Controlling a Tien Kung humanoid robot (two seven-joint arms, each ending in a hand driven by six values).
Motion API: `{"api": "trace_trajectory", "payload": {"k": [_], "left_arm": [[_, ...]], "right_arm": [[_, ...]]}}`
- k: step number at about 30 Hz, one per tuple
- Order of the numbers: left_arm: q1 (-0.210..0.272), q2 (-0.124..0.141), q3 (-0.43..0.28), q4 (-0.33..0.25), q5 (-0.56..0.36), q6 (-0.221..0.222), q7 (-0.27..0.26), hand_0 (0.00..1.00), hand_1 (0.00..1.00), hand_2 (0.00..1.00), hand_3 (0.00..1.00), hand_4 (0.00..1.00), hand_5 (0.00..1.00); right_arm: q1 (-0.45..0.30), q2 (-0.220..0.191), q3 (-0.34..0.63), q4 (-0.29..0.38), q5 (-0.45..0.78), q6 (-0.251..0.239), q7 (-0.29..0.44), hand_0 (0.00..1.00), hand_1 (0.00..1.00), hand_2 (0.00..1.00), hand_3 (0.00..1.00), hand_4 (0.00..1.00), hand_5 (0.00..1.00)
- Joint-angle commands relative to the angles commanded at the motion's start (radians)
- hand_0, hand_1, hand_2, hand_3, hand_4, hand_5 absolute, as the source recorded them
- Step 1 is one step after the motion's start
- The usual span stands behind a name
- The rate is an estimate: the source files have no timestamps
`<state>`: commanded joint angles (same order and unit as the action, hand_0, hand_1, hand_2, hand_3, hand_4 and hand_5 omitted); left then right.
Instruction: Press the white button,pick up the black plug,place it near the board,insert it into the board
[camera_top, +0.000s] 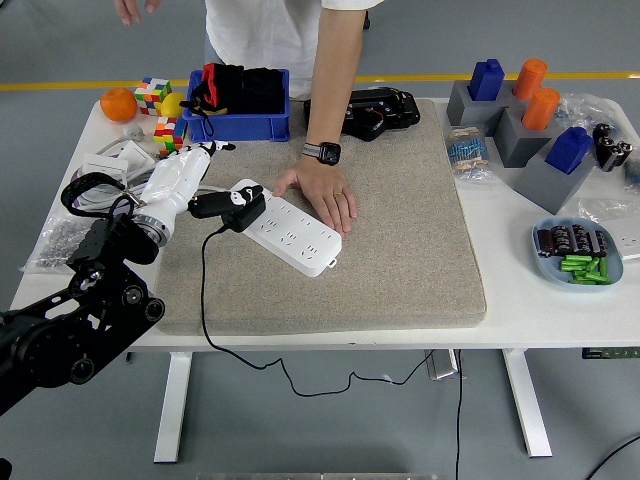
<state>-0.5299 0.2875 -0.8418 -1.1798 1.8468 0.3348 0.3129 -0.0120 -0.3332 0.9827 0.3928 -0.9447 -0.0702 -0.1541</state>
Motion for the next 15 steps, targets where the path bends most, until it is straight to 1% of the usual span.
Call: {"api": "trace_trajectory", "payload": {"k": [4, 8, 11, 14, 15], "left_arm": [[0.035, 0.0, -0.093, 0.012, 0.011, 0.003, -0.006, 0.901, 0.931, 0.87, 0.82, 0.87, 0.649], [0.082, -0.001, -0.206, 0.015, 0.029, 0.0, -0.01, 0.901, 0.931, 0.87, 0.82, 0.87, 0.649], [0.112, 0.001, -0.275, -0.002, 0.046, -0.012, -0.003, 0.901, 0.93, 0.868, 0.82, 0.866, 0.646], [0.14, -0.002, -0.332, -0.023, 0.058, -0.012, -0.005, 0.901, 0.93, 0.868, 0.82, 0.866, 0.646], [0.154, -0.007, -0.361, -0.03, 0.061, -0.01, -0.011, 0.901, 0.93, 0.868, 0.82, 0.866, 0.646]], "right_arm": [[0.001, 0.002, 0.004, 0.001, -0.002, 0.0, -0.001, 0.643, 0.599, 0.648, 0.625, 0.663, 0.394], [0.001, 0.003, 0.01, 0.001, -0.005, 0.0, -0.001, 0.643, 0.599, 0.648, 0.625, 0.663, 0.394], [0.003, 0.001, 0.013, 0.002, -0.006, -0.001, 0.0, 0.643, 0.599, 0.648, 0.626, 0.664, 0.394], [0.006, -0.001, 0.014, 0.003, -0.007, -0.001, 0.0, 0.643, 0.599, 0.648, 0.626, 0.664, 0.394], [0.008, -0.001, 0.017, 0.002, -0.009, -0.002, 0.0, 0.643, 0.599, 0.648, 0.626, 0.664, 0.394]]}}
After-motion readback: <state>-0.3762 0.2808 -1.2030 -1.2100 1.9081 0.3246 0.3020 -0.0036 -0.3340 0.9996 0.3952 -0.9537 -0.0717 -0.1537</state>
